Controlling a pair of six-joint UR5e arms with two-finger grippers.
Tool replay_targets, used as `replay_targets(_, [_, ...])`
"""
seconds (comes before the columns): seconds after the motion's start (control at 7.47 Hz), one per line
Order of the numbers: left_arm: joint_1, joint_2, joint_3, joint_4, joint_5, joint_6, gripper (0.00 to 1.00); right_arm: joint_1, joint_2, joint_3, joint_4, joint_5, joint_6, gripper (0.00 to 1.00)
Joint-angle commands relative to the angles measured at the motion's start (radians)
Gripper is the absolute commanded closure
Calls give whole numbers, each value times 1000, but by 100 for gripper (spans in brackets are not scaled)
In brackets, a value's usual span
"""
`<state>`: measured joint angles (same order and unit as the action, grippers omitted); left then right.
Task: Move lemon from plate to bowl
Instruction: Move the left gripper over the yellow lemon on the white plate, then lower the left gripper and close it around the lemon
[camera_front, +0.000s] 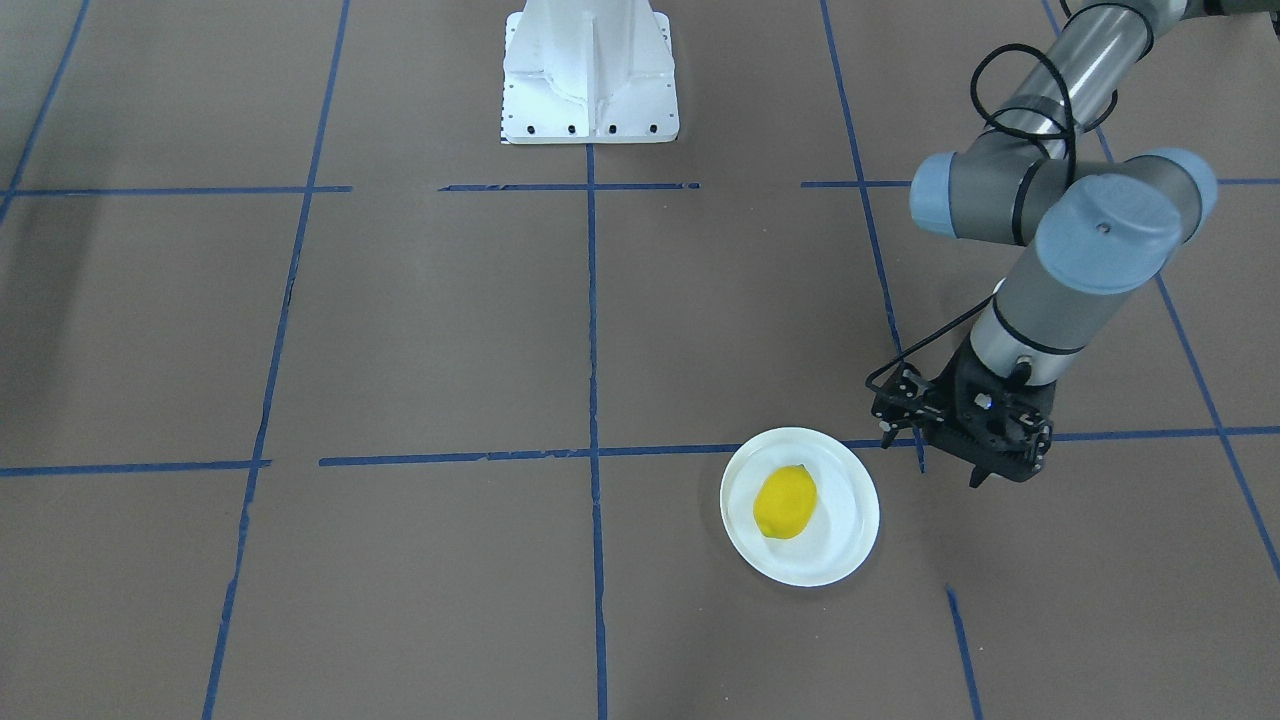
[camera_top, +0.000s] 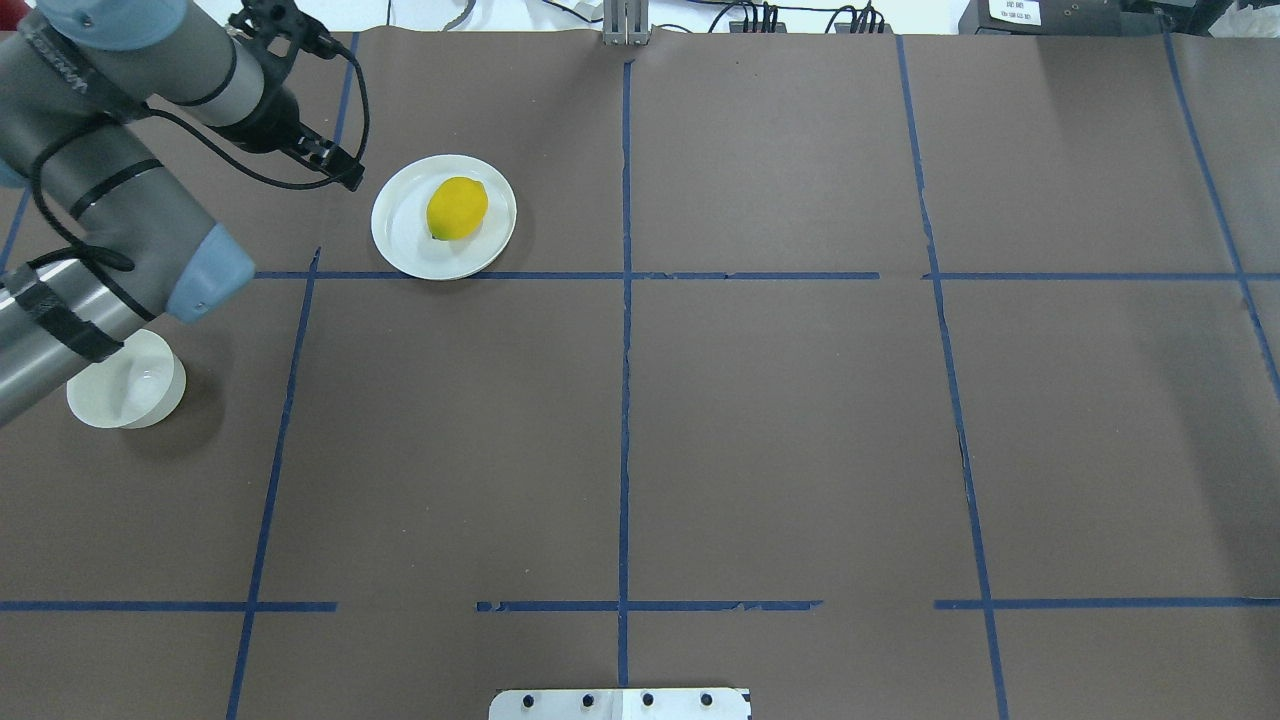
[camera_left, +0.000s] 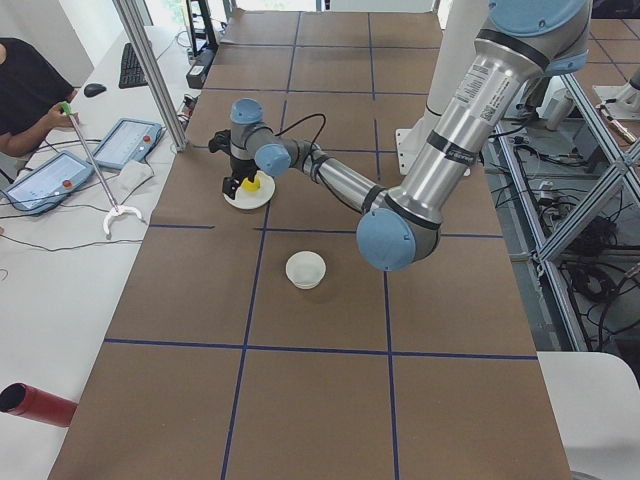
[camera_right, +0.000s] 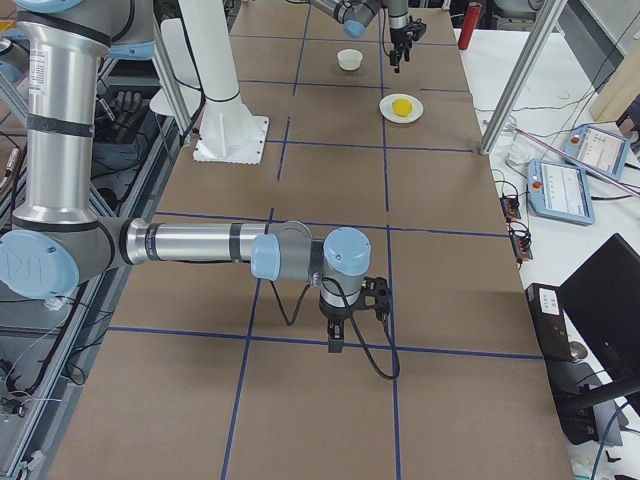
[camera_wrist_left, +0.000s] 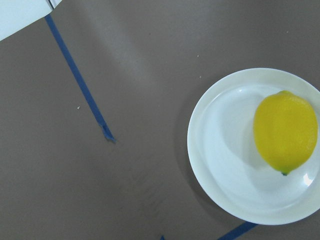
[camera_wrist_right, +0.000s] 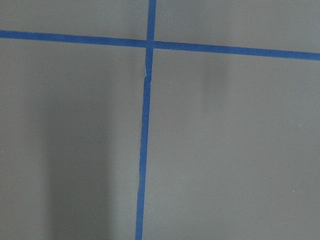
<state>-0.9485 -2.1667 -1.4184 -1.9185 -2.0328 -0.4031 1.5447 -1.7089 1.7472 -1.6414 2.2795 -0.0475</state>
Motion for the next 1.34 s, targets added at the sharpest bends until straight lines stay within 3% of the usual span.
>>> replay_targets(0.0, [33, -73, 81, -20, 5, -31, 0, 0, 0, 0, 0, 0, 0, 0])
replay_targets(0.4, [66, -192, 232, -19, -32, -28, 0, 0, 0, 0, 0, 0, 0, 0])
replay_targets(1.21, [109, -199, 301, -92, -32, -36, 0, 0, 0, 0, 0, 0, 0, 0])
